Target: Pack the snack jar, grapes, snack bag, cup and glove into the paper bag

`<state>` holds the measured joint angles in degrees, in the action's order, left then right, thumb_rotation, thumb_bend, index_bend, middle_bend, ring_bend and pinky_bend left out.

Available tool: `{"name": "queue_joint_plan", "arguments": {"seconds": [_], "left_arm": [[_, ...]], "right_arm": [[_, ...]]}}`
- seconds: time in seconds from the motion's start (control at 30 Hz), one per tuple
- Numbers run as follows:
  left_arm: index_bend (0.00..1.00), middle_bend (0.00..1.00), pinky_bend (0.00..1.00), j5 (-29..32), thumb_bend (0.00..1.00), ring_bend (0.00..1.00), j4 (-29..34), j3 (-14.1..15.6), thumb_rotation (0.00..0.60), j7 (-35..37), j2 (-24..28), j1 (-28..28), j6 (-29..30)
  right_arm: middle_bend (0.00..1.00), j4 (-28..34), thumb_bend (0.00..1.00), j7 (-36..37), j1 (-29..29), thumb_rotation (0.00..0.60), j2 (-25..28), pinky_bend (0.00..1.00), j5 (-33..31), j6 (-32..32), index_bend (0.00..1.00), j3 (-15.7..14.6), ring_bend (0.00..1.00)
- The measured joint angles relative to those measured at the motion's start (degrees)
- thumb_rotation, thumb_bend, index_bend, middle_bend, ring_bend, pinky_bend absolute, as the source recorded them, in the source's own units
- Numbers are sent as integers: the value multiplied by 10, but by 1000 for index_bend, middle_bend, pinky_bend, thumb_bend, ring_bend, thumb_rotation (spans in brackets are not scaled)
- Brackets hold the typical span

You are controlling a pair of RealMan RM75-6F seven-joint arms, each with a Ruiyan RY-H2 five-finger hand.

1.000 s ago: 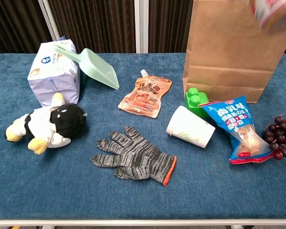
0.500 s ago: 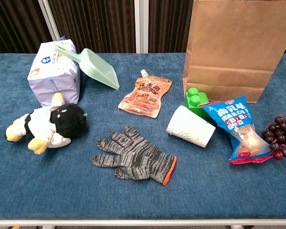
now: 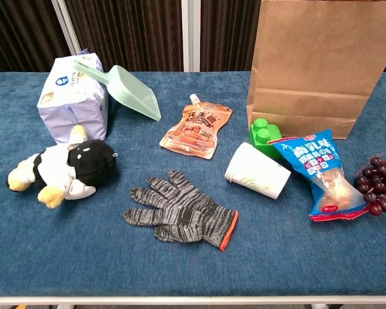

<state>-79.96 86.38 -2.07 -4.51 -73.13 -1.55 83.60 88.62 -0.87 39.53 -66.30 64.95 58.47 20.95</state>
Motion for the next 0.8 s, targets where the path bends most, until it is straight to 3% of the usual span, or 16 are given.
{"name": "queue_joint_plan", "arguments": {"seconds": [0.13,0.2,0.33,0.47,0.67,0.8], "left_arm": [[216,144,134,0,115,111,0,-1,600,2,0,0,0],[216,143,134,1,116,110,0,-1,600,2,0,0,0],[216,144,134,2,115,110,-1,-1,600,2,1,1,0],[216,143,134,0,115,111,0,-1,600,1,1,0,1],[216,144,134,-2,115,110,2,-2,600,-2,2,-2,0],[216,143,134,-6,116,111,5,-3,600,-5,1,-5,1]], "right_arm": [[399,-2,231,-4,6,600,0,353,-13,-18,347,-4,242],[310,-1,230,-5,8,600,2,284,-21,-30,203,-6,156],[174,5,230,0,9,600,13,171,-27,-43,13,-10,29],[129,9,231,14,5,600,16,143,-18,-34,0,-9,0],[129,18,211,65,-22,600,26,125,40,30,0,-7,0],[224,38,119,101,-55,600,46,174,91,78,46,-18,47]]}}
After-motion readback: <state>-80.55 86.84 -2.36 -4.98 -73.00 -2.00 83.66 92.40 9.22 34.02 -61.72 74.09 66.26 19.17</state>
